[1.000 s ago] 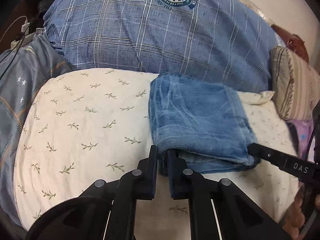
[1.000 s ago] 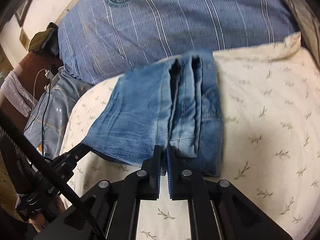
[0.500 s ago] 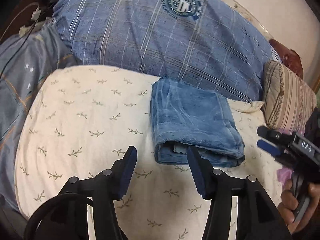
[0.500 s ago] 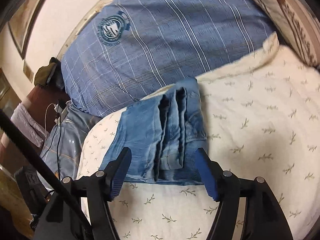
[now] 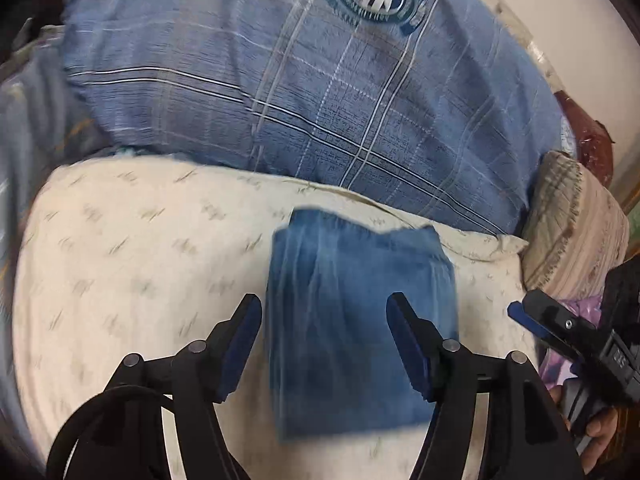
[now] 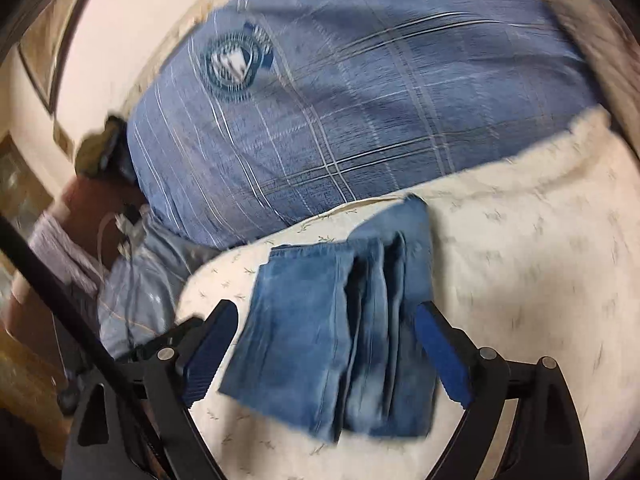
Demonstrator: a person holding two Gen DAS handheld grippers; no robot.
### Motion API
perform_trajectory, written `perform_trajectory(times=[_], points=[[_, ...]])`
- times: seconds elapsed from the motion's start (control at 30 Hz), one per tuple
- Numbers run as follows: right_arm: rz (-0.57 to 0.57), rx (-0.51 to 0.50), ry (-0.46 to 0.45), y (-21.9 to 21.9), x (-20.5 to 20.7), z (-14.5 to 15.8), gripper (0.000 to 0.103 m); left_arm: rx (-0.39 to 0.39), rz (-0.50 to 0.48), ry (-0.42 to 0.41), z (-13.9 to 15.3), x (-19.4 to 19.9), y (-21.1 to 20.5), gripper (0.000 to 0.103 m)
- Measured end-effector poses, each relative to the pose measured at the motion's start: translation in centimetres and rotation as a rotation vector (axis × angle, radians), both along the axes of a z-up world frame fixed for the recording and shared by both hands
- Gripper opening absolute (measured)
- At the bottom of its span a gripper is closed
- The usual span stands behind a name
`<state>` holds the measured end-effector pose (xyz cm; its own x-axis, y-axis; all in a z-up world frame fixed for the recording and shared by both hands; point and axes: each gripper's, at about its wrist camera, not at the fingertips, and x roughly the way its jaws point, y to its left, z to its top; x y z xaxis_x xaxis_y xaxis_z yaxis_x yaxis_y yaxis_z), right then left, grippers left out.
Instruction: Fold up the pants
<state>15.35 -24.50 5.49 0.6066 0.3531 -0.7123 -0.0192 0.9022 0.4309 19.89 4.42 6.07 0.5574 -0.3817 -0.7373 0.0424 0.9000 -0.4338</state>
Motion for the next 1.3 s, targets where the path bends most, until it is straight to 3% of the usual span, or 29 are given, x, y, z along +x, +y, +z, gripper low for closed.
perform_trajectory(times=[0.1, 0.2, 0.23, 0.33, 0.4, 0.47, 0.53, 0.67, 0.73, 0.8, 0.87, 0.93, 1.1, 1.2, 1.3], points=[[0.019, -0.017, 0.059, -0.6, 3.8, -1.6, 0.091, -0.016, -0.035, 0.045, -2.3, 4.9, 0.0, 0.064], [0.005, 0.013, 0.088, -2.4, 5.4, -5.0, 0.091, -0.068, -0.023, 0.06, -5.5, 6.4, 0.9, 0.062], [0.01, 0.02, 0.109, -2.9, 5.7, -6.1, 0.09, -0.077, -0.002, 0.102, -6.7, 7.2, 1.2, 0.061], [0.039, 0.025, 0.144, -3.3, 6.7, -7.7, 0.089, -0.145, -0.032, 0.128, -7.4, 8.9, 1.1, 0.056], [0.053, 0.061, 0.132, -3.1, 7.0, -7.6, 0.089, -0.133, -0.055, 0.1, -6.9, 9.3, 0.4, 0.055], [0.064, 0.027, 0.136, -2.2, 7.5, -7.7, 0.089, -0.091, -0.072, 0.095, -7.1, 9.9, -0.3, 0.048], [0.052, -0.041, 0.175, -1.6, 7.9, -8.5, 0.078, -0.076, -0.083, 0.096, -7.4, 10.1, -0.7, 0.041], [0.049, -0.01, 0.199, -1.8, 8.0, -9.6, 0.05, -0.139, -0.083, 0.073, -6.7, 9.9, -0.3, 0.013], [0.04, 0.021, 0.182, -1.9, 7.5, -8.7, 0.033, -0.164, -0.099, 0.039, -5.5, 8.8, -0.2, 0.011], [0.05, 0.024, 0.156, -1.8, 7.2, -7.9, 0.032, -0.177, -0.088, 0.035, -5.6, 8.8, 0.1, 0.011], [0.04, 0.039, 0.176, -2.1, 7.4, -8.8, 0.033, -0.183, -0.077, 0.074, -7.1, 9.3, 0.3, 0.017], [0.048, 0.021, 0.187, -2.1, 7.4, -9.6, 0.046, -0.181, -0.068, 0.072, -7.6, 9.3, 0.4, 0.022], [0.025, 0.017, 0.1, -2.4, 5.4, -6.1, 0.068, -0.128, -0.037, 0.016, -4.6, 8.0, 1.4, 0.051], [-0.001, 0.02, 0.077, -2.6, 4.0, -4.8, 0.081, -0.106, -0.041, 0.063, -4.6, 6.8, 1.7, 0.053], [-0.037, 0.035, 0.123, -2.5, 2.5, -6.0, 0.082, -0.078, -0.027, 0.143, -6.2, 5.2, 1.7, 0.053]])
